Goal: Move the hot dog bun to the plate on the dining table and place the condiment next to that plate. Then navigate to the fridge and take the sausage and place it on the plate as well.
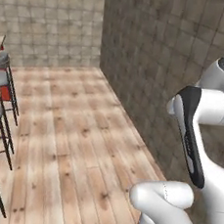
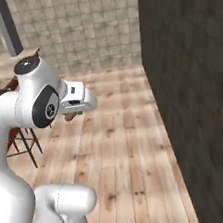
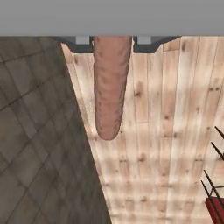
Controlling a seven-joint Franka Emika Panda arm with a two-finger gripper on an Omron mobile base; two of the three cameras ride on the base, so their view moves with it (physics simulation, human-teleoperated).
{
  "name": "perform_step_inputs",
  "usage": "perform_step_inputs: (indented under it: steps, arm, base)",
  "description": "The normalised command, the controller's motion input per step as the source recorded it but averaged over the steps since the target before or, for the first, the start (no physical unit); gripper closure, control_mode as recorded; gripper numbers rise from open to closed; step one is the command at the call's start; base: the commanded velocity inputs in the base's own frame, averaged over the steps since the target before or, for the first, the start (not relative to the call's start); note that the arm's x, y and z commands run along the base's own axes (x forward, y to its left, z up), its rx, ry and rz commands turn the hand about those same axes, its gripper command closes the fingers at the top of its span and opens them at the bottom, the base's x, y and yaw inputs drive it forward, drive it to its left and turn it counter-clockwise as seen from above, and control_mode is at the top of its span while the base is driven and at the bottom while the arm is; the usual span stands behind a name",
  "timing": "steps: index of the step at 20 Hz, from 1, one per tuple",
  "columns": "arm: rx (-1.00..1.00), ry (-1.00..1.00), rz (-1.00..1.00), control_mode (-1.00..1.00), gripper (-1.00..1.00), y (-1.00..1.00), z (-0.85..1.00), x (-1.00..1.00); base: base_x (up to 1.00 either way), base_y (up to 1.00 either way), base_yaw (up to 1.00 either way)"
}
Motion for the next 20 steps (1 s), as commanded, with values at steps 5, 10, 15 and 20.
perform_step_inputs:
  steps: [5,10,15,20]
  arm:
    - [0.00,0.00,0.00,1.00,1.00,0.00,0.00,0.00]
    - [0.00,0.00,0.00,1.00,1.00,0.00,0.00,0.00]
    - [0.00,0.00,0.00,1.00,1.00,0.00,0.00,0.00]
    - [0.00,0.00,0.00,1.00,1.00,0.00,0.00,0.00]
  base:
    - [0.96,-0.19,0.76]
    - [1.00,-0.20,0.74]
    - [0.99,-0.26,0.71]
    - [0.96,-0.45,0.61]
